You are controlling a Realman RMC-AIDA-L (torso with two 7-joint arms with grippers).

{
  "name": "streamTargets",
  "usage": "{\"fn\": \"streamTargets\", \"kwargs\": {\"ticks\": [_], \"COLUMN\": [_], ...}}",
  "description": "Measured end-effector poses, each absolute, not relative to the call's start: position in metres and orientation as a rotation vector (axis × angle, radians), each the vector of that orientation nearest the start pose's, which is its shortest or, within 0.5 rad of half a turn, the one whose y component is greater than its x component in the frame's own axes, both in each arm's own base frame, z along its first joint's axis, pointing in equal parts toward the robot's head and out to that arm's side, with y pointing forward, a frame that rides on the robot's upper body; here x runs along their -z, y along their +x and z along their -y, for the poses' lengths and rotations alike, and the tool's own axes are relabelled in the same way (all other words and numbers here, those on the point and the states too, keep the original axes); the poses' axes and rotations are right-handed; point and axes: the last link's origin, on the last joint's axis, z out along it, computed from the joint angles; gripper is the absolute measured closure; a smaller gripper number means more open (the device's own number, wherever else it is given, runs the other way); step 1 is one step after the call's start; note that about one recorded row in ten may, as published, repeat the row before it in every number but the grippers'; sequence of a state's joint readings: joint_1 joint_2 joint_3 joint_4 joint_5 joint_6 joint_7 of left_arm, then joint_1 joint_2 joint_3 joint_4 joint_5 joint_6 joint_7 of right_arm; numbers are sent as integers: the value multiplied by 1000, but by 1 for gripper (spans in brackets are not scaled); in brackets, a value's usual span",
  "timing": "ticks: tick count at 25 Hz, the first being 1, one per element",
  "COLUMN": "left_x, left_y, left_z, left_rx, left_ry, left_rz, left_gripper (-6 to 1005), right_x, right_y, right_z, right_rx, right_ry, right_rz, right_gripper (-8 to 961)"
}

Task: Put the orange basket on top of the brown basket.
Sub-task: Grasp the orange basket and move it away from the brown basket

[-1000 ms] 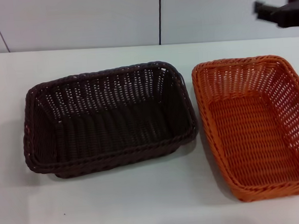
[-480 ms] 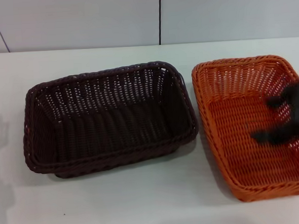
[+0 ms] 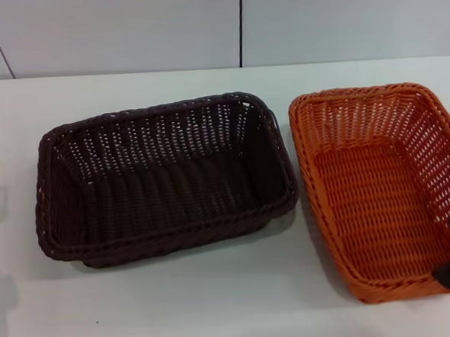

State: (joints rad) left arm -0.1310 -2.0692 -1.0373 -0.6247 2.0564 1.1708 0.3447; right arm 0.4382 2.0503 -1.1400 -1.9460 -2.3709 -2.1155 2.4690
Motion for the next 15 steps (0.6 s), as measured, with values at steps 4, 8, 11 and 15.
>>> {"fn": "streamTargets", "kwargs": {"ticks": [4,8,11,15], "left_x": [-27,-27,-26,-25], "left_y": [-346,-346,-345,-345], "left_z": [-286,-286,-286,-286], "left_rx": [538,538,541,541], "left_ry": [-1138,-1142,-1144,-1147], "left_rz": [548,551,553,559], "left_gripper": [192,193,193,193], "right_x": [-87,-78,-73,-67], "right_y": [151,152,151,151], "right_z": [-270,-270,-272,-274], "right_rx": [456,569,641,685], "right_ry": [-2799,-2808,-2817,-2830], "right_rz": [-699,-629,-571,-536], "right_gripper": [136,137,138,141]}}
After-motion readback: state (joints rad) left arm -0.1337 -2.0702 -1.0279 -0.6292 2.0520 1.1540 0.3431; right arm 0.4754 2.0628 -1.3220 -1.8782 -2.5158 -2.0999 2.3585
